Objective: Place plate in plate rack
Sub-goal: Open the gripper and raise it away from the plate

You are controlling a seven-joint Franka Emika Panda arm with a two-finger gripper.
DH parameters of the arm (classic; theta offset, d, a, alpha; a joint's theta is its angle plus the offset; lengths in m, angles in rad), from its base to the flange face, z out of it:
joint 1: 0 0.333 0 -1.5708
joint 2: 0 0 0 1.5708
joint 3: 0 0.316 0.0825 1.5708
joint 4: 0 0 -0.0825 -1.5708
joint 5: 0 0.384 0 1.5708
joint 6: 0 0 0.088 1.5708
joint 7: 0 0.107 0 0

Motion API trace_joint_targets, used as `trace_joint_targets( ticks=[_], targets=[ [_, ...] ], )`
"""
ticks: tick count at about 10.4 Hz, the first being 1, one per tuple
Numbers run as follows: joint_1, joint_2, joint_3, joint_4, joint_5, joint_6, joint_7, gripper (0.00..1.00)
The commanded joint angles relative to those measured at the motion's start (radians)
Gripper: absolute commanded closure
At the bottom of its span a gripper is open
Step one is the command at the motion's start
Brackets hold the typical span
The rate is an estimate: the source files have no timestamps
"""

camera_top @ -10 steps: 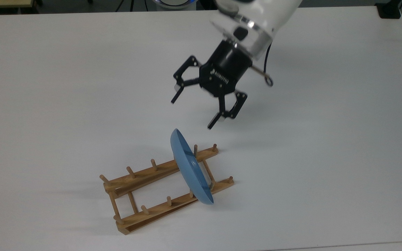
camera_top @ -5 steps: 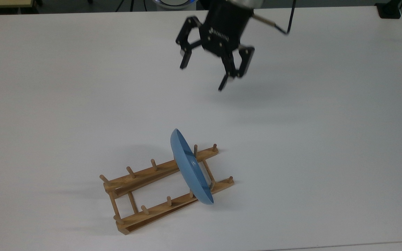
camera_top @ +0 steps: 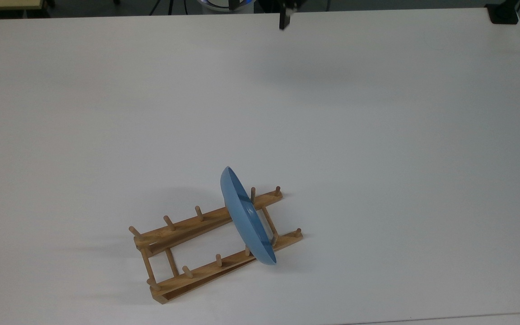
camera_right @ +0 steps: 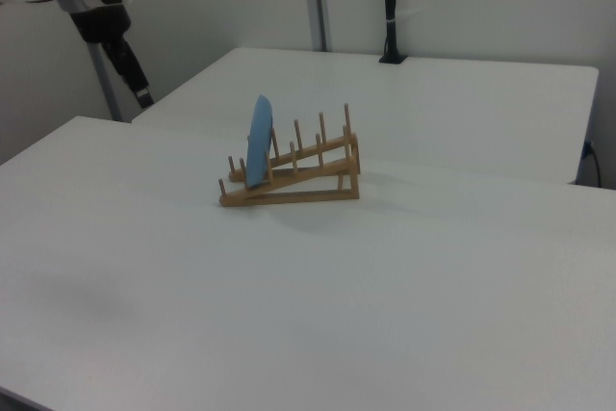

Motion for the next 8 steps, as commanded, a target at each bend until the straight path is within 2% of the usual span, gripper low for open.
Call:
trace_joint_targets(
  ticks=[1, 4, 5, 6, 8],
  targets=[
    [-0.003, -0.031, -0.043, -0.029, 0.055, -0.102, -0.295, 0.00],
    [-0.027, -0.019, -0.115, -0.027, 0.050, -0.090, -0.684, 0.00],
    [-0.027, -0.019, -0.126, -0.024, 0.050, -0.086, -0.738, 0.00],
    [-0.027, -0.019, -0.146, -0.023, 0.053, -0.082, -0.745, 0.00],
    [-0.025, -0.016, -0.149, -0.021, 0.055, -0.082, -0.748, 0.00]
  ],
)
